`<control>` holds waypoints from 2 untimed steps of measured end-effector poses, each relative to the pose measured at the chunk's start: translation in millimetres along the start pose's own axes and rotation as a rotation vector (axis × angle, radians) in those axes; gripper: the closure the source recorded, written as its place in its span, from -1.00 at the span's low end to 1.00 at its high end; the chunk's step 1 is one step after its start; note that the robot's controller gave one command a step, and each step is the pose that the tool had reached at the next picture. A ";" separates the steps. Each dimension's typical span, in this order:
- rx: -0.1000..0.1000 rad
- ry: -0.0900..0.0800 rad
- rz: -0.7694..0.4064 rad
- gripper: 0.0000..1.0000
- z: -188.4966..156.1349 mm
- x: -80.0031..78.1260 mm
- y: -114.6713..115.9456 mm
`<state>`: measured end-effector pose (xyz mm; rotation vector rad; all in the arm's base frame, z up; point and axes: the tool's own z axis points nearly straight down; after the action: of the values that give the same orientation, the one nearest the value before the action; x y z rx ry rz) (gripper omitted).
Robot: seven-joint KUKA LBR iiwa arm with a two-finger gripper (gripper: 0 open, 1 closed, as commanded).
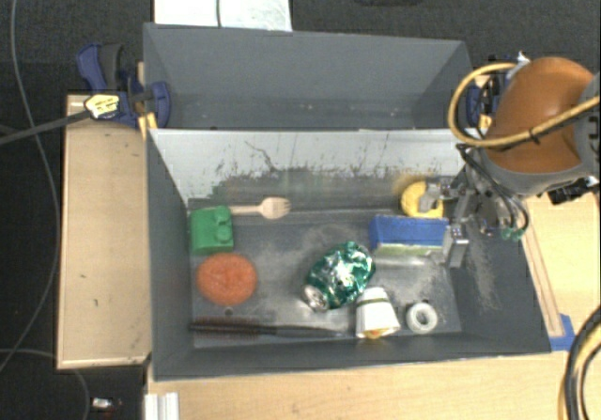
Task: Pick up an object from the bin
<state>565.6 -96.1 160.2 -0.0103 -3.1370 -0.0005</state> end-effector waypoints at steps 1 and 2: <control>0.001 -0.008 -0.003 -1.00 -4.5 -1.8 0.4; 0.001 -0.009 -0.032 -1.00 91.5 -28.4 33.0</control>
Offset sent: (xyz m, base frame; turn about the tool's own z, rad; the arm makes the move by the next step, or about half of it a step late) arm 0.0268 0.0320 -0.0902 -0.0300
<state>593.8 -63.2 68.6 0.0404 -3.1454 0.0004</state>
